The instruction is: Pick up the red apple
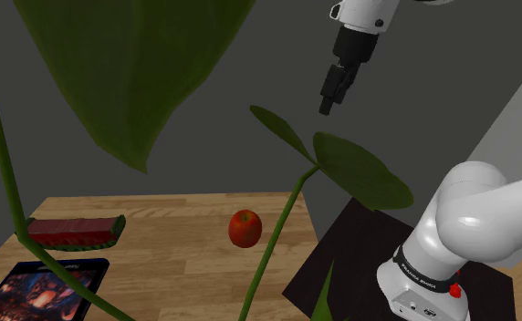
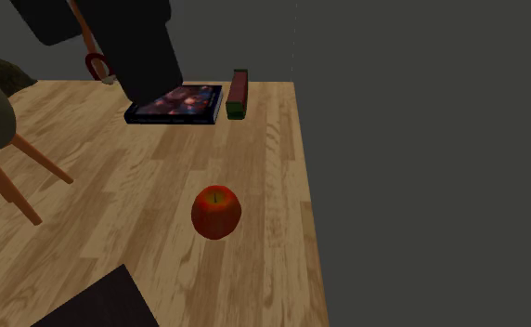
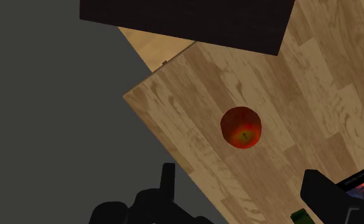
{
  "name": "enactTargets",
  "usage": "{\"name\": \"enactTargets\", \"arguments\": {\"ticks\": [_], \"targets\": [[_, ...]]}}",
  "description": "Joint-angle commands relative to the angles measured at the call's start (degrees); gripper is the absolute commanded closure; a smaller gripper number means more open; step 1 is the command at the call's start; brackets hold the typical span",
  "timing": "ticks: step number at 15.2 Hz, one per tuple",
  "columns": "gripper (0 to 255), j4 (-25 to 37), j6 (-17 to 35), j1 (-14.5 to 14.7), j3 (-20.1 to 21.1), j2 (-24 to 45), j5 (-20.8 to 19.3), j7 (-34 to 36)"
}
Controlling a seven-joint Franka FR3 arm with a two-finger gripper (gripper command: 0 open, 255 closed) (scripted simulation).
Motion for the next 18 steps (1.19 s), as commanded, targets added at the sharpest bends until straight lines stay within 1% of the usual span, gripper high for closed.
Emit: {"name": "enactTargets", "arguments": {"ticks": [1,5,10,18], "targets": [[0,0.0,0.0,0.0,0.0,0.0,0.0,0.0],[0,-3.3,6.3,0.7,2.8,4.1,1.3,2.3],[0,-5.9,14.4,1.6,6.2,11.0,2.5,5.2],[0,-6.4,27.1,2.4,11.5,25.5,2.9,10.3]]}}
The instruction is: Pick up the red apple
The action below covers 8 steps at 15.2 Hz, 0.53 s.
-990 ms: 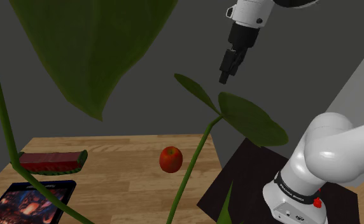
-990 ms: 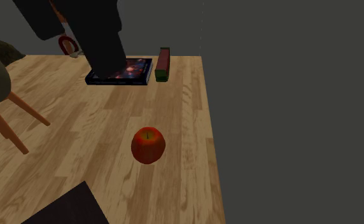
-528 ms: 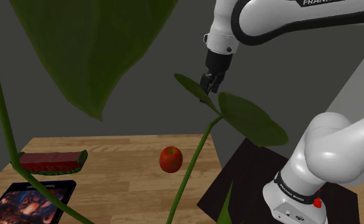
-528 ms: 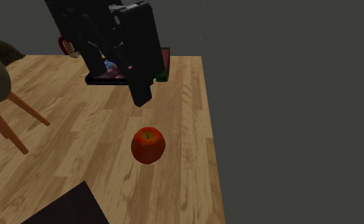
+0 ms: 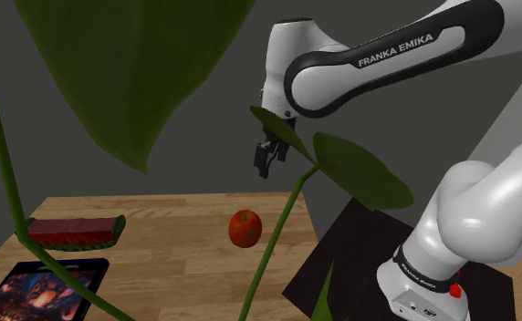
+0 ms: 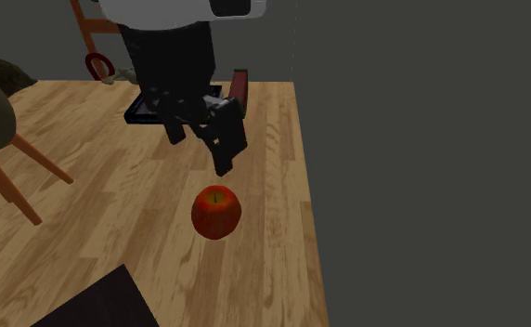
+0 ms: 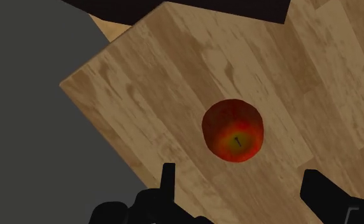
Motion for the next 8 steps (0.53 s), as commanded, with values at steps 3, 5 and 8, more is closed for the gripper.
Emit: {"name": "enactTargets", "arguments": {"ticks": [3,5,8], "targets": [[0,1.2,5.8,0.2,2.6,8.2,-0.9,3.2],[0,2.3,8.5,0.3,3.7,12.6,-1.8,4.9],[0,4.4,12.1,0.5,5.1,19.5,-4.0,7.9]]}}
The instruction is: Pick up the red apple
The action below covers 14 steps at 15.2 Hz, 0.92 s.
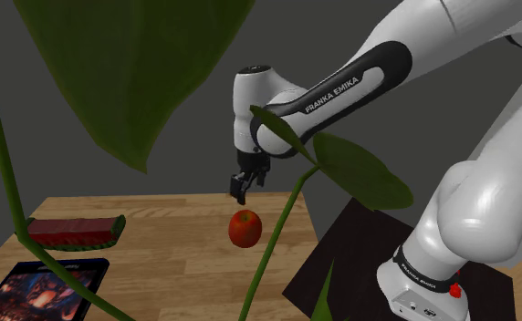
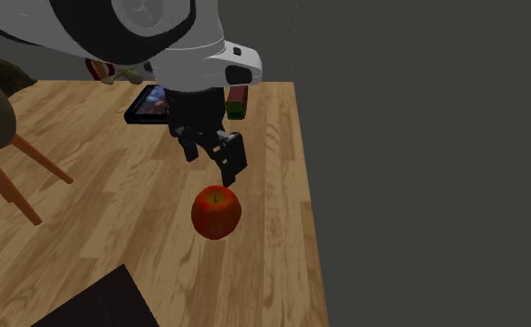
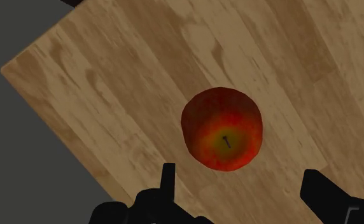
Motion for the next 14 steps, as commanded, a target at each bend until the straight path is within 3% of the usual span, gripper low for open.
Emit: {"name": "enactTargets", "arguments": {"ticks": [1,11,12,14], "targets": [[0,1.7,2.5,0.2,0.8,5.1,-1.8,2.2],[0,1.0,9.3,0.5,0.7,11.6,-4.7,4.6],[255,1.0,9.3,0.5,0.7,11.7,-4.7,4.6],[255,1.0,9.3,0.4,0.7,11.7,-4.7,4.5]]}}
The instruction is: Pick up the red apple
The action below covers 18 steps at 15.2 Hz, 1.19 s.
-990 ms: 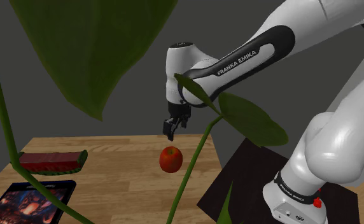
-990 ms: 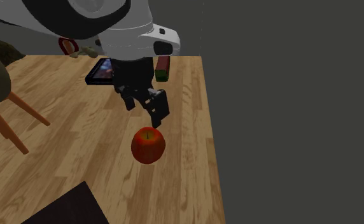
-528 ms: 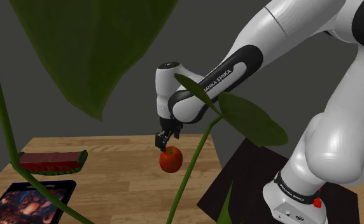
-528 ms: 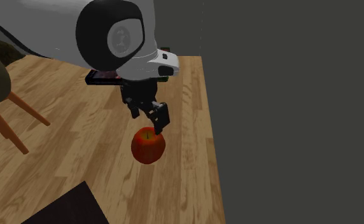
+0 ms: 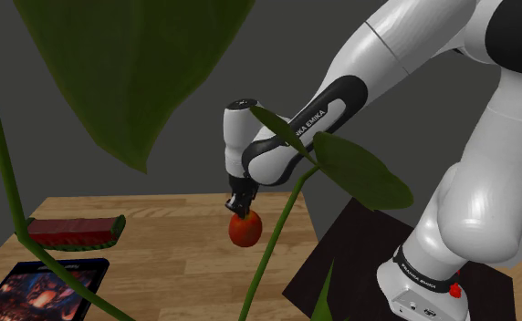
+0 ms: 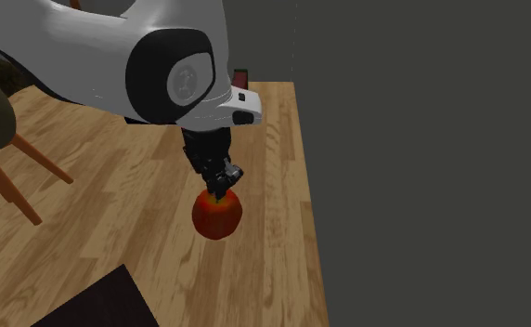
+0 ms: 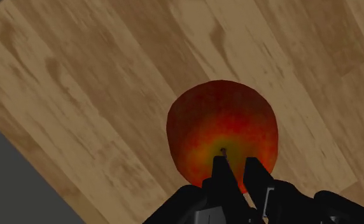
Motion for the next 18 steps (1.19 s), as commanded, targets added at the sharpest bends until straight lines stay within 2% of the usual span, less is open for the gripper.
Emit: {"name": "enactTargets", "arguments": {"ticks": [1,7,18], "targets": [[255,-0.1,0.0,0.0,0.0,0.1,0.0,0.0],[255,0.0,-0.1,0.0,0.0,0.1,0.0,0.1],[255,2.2,-8.7,-0.2,0.2,-6.6,3.0,-2.0]]}}
